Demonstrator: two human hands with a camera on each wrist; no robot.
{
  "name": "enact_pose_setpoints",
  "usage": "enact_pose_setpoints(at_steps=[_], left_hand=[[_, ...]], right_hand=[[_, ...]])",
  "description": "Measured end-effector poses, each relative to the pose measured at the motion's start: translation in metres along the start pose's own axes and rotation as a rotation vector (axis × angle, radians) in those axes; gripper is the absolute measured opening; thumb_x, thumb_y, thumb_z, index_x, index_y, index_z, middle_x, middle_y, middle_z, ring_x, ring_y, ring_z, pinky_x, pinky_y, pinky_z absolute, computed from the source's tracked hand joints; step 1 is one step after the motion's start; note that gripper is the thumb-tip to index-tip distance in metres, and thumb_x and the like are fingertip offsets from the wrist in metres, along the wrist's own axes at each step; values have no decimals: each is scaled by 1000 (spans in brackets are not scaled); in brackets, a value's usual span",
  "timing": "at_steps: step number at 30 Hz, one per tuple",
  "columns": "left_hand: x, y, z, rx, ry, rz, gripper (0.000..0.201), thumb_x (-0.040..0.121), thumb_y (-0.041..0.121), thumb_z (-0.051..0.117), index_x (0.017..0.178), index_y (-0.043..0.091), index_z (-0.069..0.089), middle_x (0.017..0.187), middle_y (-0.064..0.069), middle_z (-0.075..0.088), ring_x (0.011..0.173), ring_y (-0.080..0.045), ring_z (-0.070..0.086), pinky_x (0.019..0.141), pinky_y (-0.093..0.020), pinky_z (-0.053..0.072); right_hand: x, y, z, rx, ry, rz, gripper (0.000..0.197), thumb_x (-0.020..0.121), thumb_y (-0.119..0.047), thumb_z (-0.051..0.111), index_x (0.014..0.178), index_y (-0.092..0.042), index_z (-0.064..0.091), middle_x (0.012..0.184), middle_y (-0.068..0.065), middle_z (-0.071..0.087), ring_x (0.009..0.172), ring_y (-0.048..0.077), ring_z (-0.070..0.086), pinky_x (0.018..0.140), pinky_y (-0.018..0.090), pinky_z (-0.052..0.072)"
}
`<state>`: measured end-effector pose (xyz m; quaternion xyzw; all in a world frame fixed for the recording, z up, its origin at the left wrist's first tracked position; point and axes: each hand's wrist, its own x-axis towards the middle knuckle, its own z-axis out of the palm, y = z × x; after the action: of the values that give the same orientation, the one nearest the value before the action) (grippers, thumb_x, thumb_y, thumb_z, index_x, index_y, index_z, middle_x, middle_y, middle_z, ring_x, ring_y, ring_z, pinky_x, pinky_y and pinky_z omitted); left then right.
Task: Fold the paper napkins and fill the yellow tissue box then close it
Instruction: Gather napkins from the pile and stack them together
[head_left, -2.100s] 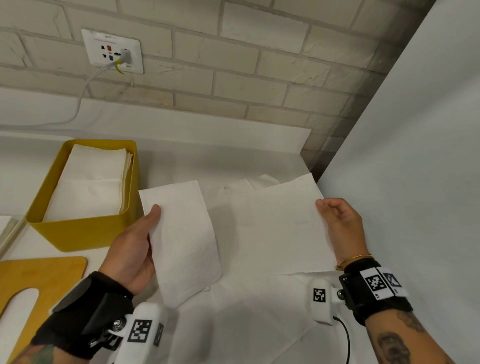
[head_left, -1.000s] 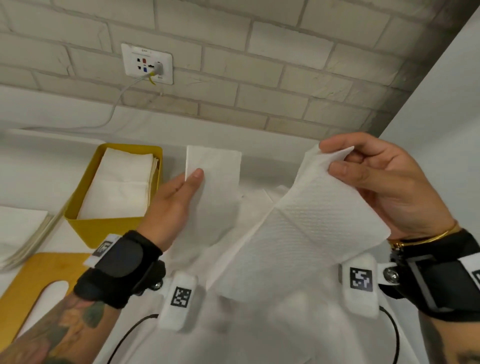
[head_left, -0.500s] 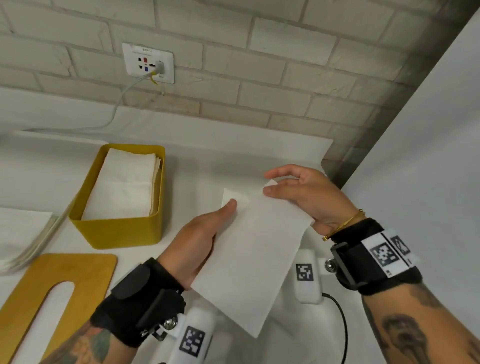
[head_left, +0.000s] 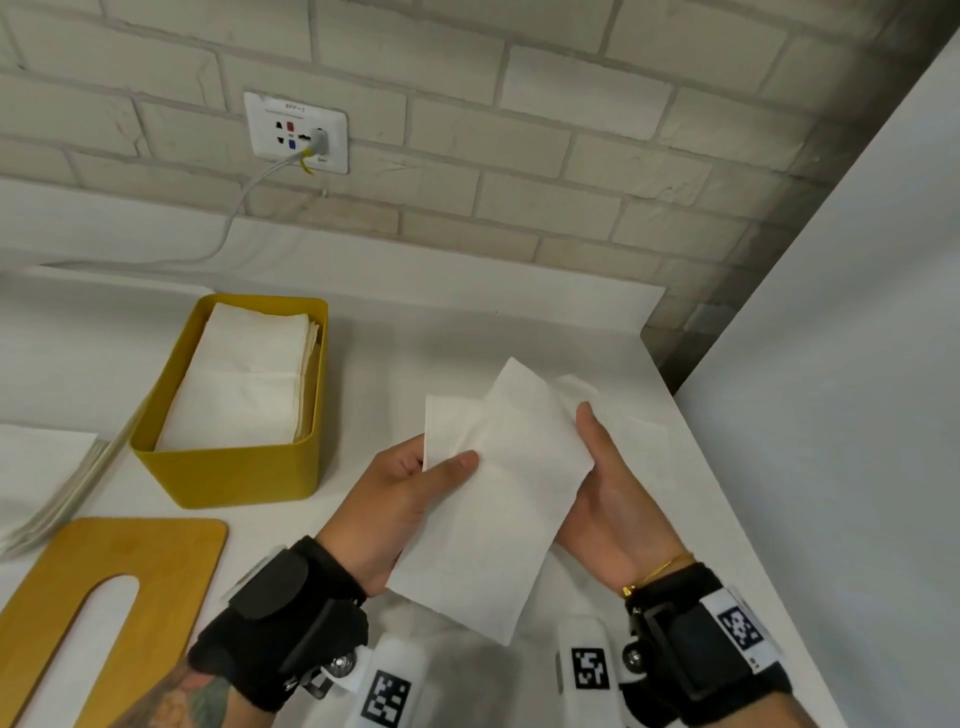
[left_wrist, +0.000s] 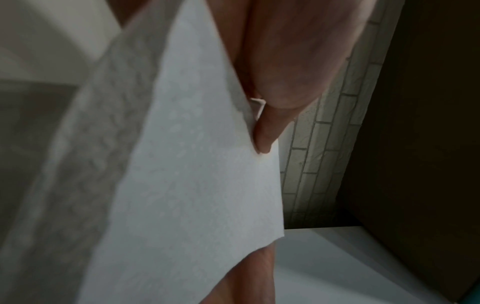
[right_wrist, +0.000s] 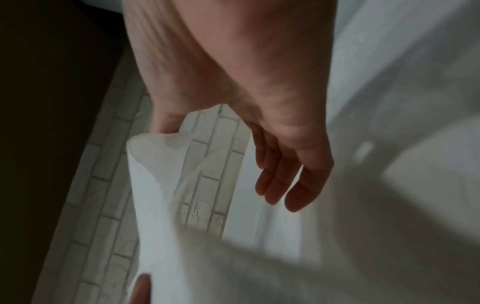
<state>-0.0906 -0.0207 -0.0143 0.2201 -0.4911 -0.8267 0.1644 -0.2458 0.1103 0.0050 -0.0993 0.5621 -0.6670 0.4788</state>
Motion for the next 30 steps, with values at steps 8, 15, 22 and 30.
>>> enact_pose_setpoints(at_steps=[8,15,22,30], left_hand=[[1,-6,2,21,71,9,27,92,20,63,114,7,69,111,-15,76,100,-36,73,87,-46,59],[-5,-8,1,57,78,6,25,93,21,62,113,7,70,108,-13,77,96,-31,75,80,-36,62],[-3,5,0,-167,136,-8,31,104,27,49,118,7,69,112,-13,76,102,-26,74,88,-37,58],[1,20,-4,-168,141,38,30,105,20,49,125,6,66,118,-15,74,105,-27,73,84,-35,60]], right_hand=[[-6,3,14,100,-106,-144,78,70,-44,85,137,-11,59,134,15,66,125,32,63,106,51,46],[1,0,12,-25,194,-264,24,91,-16,71,112,-3,71,115,15,74,113,35,68,97,50,55],[-11,-32,5,9,213,-546,13,88,-10,67,100,-8,71,100,4,77,97,20,73,73,26,60],[-48,-48,24,-289,-261,-436,35,73,-13,74,107,-7,73,107,18,75,97,29,74,78,33,62]])
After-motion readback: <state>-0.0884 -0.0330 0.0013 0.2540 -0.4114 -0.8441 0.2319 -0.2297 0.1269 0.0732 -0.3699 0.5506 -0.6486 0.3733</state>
